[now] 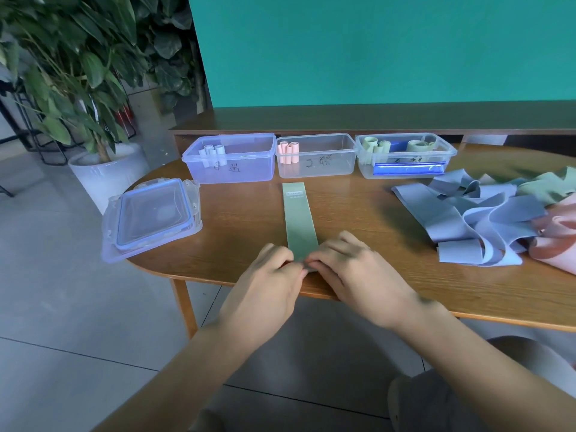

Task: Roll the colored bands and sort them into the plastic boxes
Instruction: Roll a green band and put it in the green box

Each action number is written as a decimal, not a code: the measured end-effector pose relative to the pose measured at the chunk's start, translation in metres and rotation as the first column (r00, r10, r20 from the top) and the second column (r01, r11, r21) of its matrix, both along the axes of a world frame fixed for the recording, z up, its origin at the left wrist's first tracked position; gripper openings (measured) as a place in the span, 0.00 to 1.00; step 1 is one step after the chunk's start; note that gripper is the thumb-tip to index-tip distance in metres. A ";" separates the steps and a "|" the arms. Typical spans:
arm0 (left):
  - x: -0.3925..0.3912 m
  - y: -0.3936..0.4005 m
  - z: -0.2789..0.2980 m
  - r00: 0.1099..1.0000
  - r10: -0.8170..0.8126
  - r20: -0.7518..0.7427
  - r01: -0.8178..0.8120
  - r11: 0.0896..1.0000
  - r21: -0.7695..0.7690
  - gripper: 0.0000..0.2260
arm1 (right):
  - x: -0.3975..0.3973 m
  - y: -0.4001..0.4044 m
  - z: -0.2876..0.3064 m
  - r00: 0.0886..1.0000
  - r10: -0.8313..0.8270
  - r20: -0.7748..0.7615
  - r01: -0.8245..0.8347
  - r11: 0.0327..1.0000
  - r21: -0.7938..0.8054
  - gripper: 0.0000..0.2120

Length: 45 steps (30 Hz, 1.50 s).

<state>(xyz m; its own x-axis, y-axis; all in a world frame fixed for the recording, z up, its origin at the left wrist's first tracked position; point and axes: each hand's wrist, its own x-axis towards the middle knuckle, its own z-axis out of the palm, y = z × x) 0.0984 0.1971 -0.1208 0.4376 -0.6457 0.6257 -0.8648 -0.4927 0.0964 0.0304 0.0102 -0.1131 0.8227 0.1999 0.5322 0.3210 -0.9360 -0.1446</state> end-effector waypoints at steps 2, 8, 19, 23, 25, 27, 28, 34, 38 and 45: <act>0.000 -0.001 0.000 1.000 0.014 -0.025 -0.014 1.000 -0.007 0.06 | -0.005 0.001 -0.003 0.999 -0.033 0.030 0.034 0.998 -0.049 0.10; 0.004 -0.002 -0.001 0.992 0.054 -0.116 -0.054 0.999 0.002 0.08 | -0.013 0.003 -0.008 0.993 -0.114 -0.020 0.113 0.993 -0.025 0.16; 0.004 0.002 -0.004 0.996 -0.003 -0.088 -0.001 0.999 -0.043 0.12 | -0.006 0.002 0.008 0.955 -0.177 -0.238 0.165 0.984 -0.069 0.22; 0.007 -0.002 -0.005 0.994 0.021 -0.109 -0.022 1.000 -0.005 0.14 | 0.001 0.001 0.007 0.947 -0.204 -0.248 0.183 0.977 -0.106 0.25; 0.010 -0.003 -0.005 0.992 0.023 -0.124 -0.022 1.000 0.011 0.16 | 0.002 0.001 0.005 0.952 -0.211 -0.224 0.188 0.975 -0.123 0.26; 0.014 -0.002 -0.005 0.989 0.040 -0.139 -0.037 0.999 0.022 0.18 | -0.001 0.001 0.002 0.974 -0.179 -0.139 0.168 0.982 -0.085 0.23; 0.016 -0.001 -0.005 0.989 0.055 -0.140 -0.051 0.998 0.030 0.19 | -0.002 0.000 -0.001 0.983 -0.160 -0.089 0.155 0.986 -0.063 0.21; 0.018 -0.005 -0.004 0.983 0.149 -0.109 -0.142 0.987 0.069 0.21 | -0.005 0.002 -0.005 0.989 -0.146 -0.011 0.145 0.989 -0.036 0.19; 0.019 -0.009 0.000 0.972 0.189 -0.136 -0.174 0.978 0.117 0.21 | -0.003 -0.001 -0.002 0.981 -0.180 -0.077 0.175 0.982 -0.067 0.22; 0.022 -0.007 -0.003 0.970 0.128 -0.207 -0.154 0.982 -0.113 0.14 | 0.008 -0.008 0.005 0.955 -0.207 -0.212 0.179 0.973 -0.144 0.27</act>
<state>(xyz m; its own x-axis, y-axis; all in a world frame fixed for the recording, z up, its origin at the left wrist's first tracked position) 0.1203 0.1903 -0.1242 0.6419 -0.4896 0.5902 -0.7448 -0.5811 0.3280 0.0388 0.0023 -0.1076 0.9470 0.0779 0.3116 0.1054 -0.9918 -0.0726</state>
